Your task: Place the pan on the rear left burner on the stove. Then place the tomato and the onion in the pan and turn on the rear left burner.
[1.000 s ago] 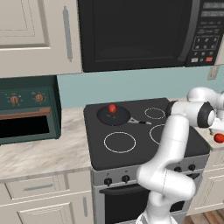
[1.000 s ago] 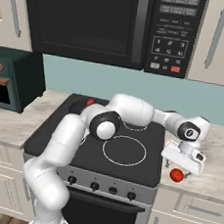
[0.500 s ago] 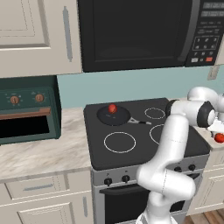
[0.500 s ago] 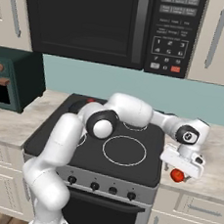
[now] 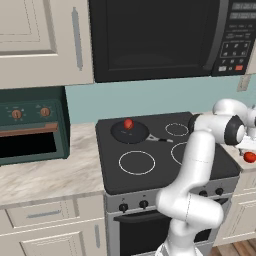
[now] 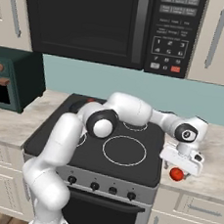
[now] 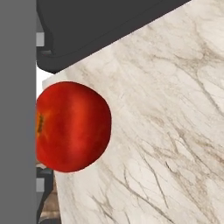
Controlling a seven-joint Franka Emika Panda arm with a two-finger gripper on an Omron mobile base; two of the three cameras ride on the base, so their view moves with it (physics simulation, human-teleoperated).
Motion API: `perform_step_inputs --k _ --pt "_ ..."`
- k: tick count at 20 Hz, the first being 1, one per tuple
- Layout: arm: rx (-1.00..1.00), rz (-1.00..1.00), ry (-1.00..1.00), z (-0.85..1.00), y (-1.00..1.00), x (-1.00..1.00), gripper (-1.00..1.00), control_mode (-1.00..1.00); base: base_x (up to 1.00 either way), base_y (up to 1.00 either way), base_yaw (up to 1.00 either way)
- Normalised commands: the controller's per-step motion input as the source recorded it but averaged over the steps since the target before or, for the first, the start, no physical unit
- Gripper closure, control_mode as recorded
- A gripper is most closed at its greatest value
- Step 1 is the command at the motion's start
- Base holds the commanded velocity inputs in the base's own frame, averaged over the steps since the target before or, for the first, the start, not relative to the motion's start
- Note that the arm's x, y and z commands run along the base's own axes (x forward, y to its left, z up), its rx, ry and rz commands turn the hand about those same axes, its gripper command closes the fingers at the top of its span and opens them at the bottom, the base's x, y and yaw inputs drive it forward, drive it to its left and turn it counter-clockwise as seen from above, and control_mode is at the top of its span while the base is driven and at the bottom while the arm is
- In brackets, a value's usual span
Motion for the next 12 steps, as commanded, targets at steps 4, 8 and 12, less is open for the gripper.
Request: perform_step_inputs --k 4,8,12 --pt "-0.03 0.00 -0.01 -0.22 0.00 0.00 -1.00 -1.00 0.00 0.00 0.00" --pt "-0.03 0.00 0.00 -0.30 0.00 0.00 -1.00 -1.00 0.00 0.00 0.00" --pt "-0.01 0.00 0.00 -0.29 0.00 0.02 -1.00 -1.00 0.00 0.00 0.00"
